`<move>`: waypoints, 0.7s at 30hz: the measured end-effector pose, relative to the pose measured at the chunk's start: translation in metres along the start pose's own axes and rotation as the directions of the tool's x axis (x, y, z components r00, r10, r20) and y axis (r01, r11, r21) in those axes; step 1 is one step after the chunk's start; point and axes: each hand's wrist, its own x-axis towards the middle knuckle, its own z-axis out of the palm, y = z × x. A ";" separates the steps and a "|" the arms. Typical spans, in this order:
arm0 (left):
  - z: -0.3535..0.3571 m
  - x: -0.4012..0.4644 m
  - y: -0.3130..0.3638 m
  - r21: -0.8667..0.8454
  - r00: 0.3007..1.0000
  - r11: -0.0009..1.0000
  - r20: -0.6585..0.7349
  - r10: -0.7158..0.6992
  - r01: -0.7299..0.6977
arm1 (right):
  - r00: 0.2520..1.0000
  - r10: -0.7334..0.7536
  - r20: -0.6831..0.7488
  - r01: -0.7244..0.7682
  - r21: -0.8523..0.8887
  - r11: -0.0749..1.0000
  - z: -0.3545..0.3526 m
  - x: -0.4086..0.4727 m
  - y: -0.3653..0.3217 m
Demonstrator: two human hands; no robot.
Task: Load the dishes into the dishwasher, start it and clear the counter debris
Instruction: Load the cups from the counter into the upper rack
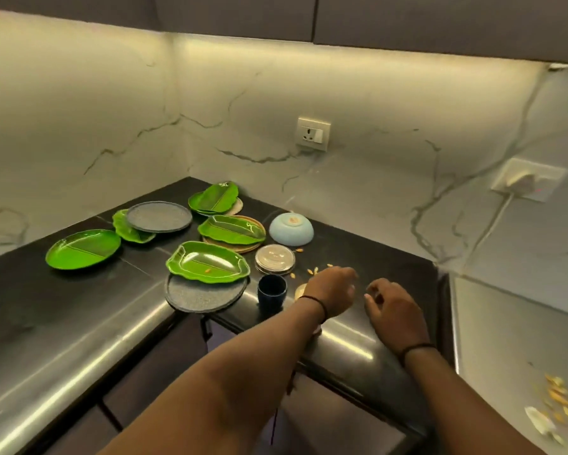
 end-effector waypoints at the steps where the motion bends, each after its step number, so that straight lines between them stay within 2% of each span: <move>1: -0.003 0.005 -0.009 0.004 1.000 1.000 -0.010 -0.015 0.015 | 1.000 -0.007 0.018 0.007 0.007 1.000 0.004 0.009 -0.006; 8: -0.025 0.040 -0.070 0.023 0.992 0.997 -0.096 -0.078 0.080 | 0.995 -0.025 0.093 0.026 -0.014 1.000 0.046 0.076 -0.028; 9: -0.029 0.035 -0.075 0.031 0.989 0.993 -0.099 -0.107 0.110 | 0.992 -0.026 0.124 0.028 -0.020 0.999 0.049 0.075 -0.031; 11: -0.035 0.088 -0.130 0.037 0.978 0.982 -0.100 -0.180 0.185 | 0.985 0.019 0.169 -0.015 -0.029 0.999 0.098 0.131 -0.036; 14: -0.047 0.086 -0.153 0.085 0.955 0.963 -0.177 -0.238 0.256 | 0.976 0.048 0.211 -0.047 -0.009 0.999 0.108 0.136 -0.050; 21: -0.042 0.115 -0.206 0.188 0.906 0.892 -0.193 -0.376 0.410 | 0.948 0.048 0.313 -0.045 -0.017 0.999 0.164 0.184 -0.056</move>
